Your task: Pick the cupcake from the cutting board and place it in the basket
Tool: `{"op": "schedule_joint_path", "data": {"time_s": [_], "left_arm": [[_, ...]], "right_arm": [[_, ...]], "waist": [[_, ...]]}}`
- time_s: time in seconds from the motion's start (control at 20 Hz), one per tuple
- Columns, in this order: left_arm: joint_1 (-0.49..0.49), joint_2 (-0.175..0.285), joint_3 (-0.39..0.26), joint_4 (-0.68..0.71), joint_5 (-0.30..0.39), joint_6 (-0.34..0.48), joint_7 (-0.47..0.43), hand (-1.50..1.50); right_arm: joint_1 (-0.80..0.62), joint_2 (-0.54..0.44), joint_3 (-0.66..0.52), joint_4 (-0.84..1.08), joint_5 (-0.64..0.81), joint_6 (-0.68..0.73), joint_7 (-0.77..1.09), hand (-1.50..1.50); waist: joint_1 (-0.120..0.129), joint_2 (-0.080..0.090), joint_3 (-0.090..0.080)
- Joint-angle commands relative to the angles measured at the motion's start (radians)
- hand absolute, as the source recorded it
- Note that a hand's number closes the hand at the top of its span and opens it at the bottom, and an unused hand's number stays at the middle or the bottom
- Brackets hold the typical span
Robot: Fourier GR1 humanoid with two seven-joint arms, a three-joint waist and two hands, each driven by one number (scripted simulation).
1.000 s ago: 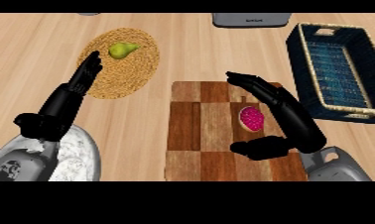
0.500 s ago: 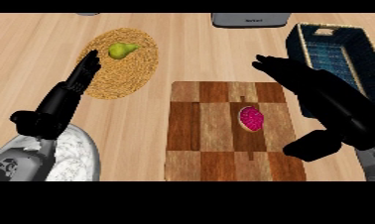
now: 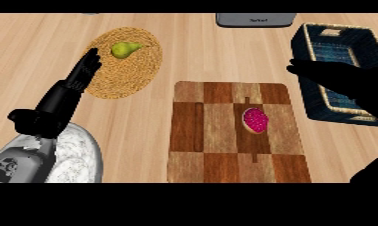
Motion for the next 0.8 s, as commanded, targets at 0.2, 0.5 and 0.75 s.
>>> {"op": "schedule_joint_path", "data": {"time_s": [0.2, 0.5, 0.75], "left_arm": [[0.065, -0.024, 0.045, -0.078, -0.027, -0.06, 0.025, 0.0], [0.024, -0.075, 0.076, 0.03, -0.073, -0.082, -0.028, 0.0], [0.068, -0.124, 0.033, -0.057, -0.127, -0.043, 0.003, 0.0]], "right_arm": [[0.1, 0.065, -0.128, -0.026, 0.071, 0.099, -0.048, -1.5], [0.176, 0.172, -0.154, 0.082, 0.214, 0.082, -0.21, -1.5], [0.208, 0.318, -0.049, 0.13, 0.39, -0.05, -0.282, -1.5]], "waist": [[0.011, 0.002, 0.001], [0.008, 0.004, 0.001], [0.016, 0.004, 0.002]]}}
